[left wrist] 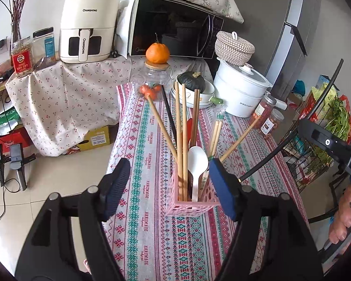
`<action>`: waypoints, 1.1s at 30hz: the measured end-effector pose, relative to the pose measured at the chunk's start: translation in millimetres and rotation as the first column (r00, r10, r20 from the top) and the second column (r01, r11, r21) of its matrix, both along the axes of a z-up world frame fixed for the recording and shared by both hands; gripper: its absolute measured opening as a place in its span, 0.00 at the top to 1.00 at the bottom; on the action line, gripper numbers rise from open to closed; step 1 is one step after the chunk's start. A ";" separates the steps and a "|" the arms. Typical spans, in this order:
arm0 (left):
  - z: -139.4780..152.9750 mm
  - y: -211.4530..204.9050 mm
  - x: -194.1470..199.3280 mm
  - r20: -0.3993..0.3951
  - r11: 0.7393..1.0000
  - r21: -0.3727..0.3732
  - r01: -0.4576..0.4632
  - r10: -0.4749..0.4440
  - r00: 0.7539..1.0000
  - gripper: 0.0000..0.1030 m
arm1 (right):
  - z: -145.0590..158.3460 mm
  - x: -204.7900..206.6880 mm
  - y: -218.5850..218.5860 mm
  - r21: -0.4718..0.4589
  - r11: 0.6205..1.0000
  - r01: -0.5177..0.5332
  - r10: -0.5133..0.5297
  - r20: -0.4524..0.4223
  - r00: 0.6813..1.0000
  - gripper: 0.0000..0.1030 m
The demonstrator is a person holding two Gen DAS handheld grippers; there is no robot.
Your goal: Organize utensils
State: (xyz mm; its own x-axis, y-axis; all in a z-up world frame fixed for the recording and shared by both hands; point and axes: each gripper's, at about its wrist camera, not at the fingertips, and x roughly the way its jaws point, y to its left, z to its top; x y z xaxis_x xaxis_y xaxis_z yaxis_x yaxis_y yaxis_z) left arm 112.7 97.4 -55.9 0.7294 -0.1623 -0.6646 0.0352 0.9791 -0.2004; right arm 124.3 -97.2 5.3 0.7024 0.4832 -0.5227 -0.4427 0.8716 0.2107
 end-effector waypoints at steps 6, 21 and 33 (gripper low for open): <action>-11.7 11.3 -6.8 -0.041 1.000 0.015 -0.015 0.016 0.999 0.21 | -19.3 16.2 26.1 -0.097 0.995 -0.008 0.001 -0.078 0.997 0.94; 7.1 -10.5 -38.1 -0.025 0.990 0.083 -0.117 0.119 0.993 0.01 | -12.6 -12.6 -9.5 -0.059 0.992 0.111 -0.114 -0.053 0.992 0.13; 36.0 -54.5 -89.5 0.073 0.983 0.158 -0.094 0.084 0.994 0.01 | 0.0 -83.0 -56.9 -0.227 0.927 0.299 -0.297 0.044 0.954 0.00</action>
